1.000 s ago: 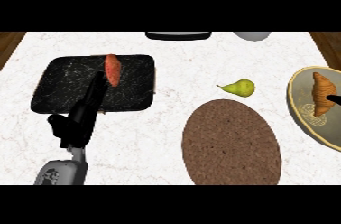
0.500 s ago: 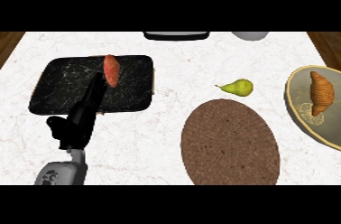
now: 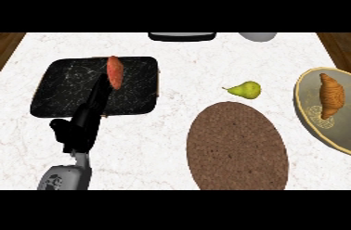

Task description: Pick the croissant from the placemat and place it in the bowl

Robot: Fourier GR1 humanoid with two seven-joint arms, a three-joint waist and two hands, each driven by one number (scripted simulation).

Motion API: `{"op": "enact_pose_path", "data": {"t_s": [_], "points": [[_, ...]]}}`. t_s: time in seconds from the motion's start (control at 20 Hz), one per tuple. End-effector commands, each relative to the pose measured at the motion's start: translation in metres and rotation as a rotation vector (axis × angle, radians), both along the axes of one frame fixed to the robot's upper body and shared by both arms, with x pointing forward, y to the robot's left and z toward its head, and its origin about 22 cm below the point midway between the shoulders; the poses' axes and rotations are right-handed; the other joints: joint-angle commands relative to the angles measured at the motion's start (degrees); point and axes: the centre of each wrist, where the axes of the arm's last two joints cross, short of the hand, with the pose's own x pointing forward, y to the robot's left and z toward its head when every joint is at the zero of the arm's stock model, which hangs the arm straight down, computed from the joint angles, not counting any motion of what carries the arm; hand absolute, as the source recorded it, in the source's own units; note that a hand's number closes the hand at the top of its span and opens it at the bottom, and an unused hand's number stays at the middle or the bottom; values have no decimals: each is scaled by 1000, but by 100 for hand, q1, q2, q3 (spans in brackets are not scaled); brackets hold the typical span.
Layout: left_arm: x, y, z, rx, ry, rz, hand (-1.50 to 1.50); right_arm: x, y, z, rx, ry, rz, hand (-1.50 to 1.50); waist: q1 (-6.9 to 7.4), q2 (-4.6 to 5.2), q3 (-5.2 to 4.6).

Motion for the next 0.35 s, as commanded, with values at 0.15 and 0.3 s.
{"op": "enact_pose_path", "data": {"t_s": [0.15, 0.3], "points": [[6, 3, 10, -8, 4, -3, 0, -39, -11, -22, 15, 19, 65, -150, 7, 2, 1], [9, 17, 7, 3, -1, -7, 0, -49, -32, -16, 3, 15, 70, -150, 24, 7, 2]]}}
